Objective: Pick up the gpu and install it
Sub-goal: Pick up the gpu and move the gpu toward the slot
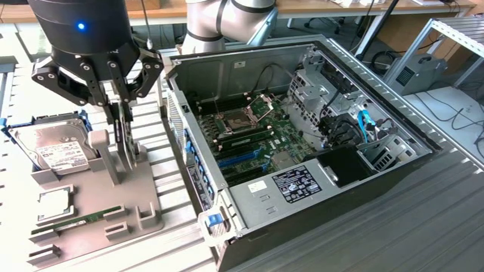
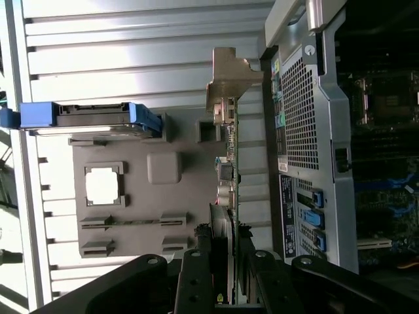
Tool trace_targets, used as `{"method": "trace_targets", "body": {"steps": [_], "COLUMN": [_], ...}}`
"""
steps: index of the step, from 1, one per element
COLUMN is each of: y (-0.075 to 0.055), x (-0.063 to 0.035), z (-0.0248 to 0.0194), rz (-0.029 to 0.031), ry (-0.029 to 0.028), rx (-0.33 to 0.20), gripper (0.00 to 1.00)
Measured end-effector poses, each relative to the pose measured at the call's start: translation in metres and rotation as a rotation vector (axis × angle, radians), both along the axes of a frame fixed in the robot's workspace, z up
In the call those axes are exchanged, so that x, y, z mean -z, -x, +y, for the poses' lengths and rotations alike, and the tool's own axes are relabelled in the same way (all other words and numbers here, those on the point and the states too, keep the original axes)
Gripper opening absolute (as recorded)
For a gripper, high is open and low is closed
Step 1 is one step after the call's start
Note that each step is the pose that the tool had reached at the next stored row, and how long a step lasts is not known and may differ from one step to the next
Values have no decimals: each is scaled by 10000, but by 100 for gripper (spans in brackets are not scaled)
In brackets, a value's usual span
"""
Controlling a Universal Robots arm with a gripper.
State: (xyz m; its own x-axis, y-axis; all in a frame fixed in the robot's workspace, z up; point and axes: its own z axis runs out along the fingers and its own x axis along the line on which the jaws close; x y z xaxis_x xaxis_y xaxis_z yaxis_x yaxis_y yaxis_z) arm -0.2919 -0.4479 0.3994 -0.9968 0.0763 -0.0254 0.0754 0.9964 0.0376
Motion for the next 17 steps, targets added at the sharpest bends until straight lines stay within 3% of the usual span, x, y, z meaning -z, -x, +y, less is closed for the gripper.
{"method": "trace_targets", "body": {"steps": [17], "y": [0], "x": [-161], "z": [0], "rz": [0], "ry": [0], "rx": [0], "gripper": [27]}}
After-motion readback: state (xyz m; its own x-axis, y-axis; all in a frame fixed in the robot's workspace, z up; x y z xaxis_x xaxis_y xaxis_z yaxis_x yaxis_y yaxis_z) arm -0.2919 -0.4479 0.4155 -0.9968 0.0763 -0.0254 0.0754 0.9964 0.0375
